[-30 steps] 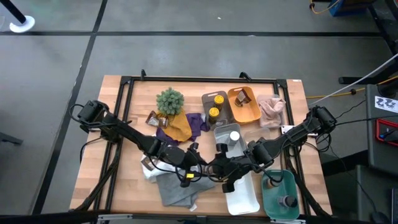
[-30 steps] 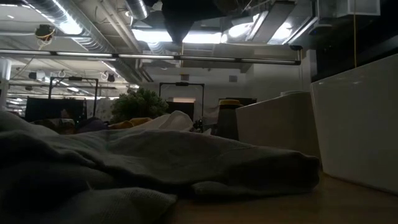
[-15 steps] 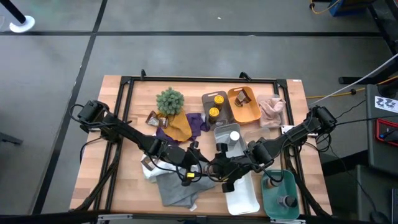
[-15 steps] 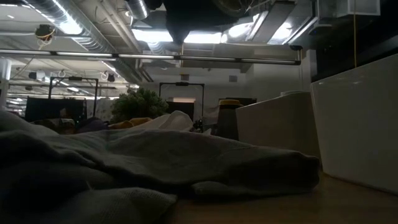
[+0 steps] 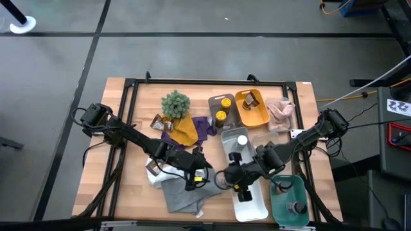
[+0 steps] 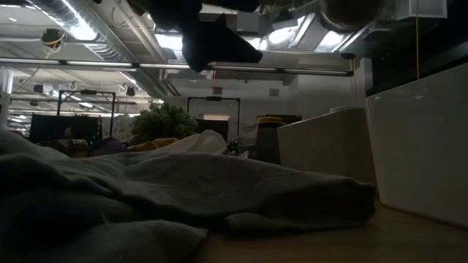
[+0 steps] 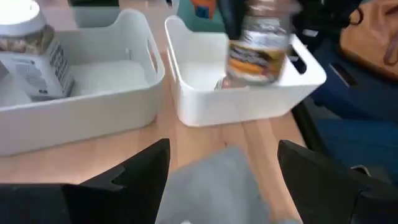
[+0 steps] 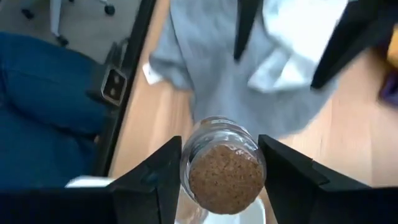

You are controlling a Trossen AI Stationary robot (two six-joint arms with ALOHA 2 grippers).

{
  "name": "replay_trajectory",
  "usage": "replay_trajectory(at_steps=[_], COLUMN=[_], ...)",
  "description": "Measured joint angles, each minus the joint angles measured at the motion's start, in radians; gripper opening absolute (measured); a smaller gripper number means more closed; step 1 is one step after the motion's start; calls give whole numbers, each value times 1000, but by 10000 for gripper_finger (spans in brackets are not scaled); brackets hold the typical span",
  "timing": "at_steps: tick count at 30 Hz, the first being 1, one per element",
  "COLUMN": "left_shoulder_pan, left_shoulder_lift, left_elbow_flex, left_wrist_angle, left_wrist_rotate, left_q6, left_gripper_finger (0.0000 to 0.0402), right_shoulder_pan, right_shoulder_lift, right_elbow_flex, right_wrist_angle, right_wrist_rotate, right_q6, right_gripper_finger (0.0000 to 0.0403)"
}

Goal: Sort spices by type
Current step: Put the brown seasoning bottle into the white bin

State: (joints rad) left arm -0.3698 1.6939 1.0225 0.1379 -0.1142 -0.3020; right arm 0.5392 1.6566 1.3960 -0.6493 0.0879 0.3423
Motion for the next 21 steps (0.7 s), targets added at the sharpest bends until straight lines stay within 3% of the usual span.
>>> replay_trajectory(at_steps=[8, 17, 21], left_shoulder_pan=[-1, -2, -2], left_shoulder_lift=[-2, -2, -2], left_elbow_flex=[0, 0, 0], left_wrist_angle=[-12, -26, -25], left_wrist_rotate=[7, 9, 10], left_q6=[1, 2, 2], left_gripper_finger=[281, 281, 281], right_shoulder_pan=[51, 216, 271], right_shoulder_lift=[0, 1, 1], right_elbow_flex=[-1, -60, -140], right_wrist_angle=[-176, -236, -165], right_wrist_rotate=[-33, 92, 135], right_q6=[178, 442, 570], right_gripper_finger=[184, 184, 184])
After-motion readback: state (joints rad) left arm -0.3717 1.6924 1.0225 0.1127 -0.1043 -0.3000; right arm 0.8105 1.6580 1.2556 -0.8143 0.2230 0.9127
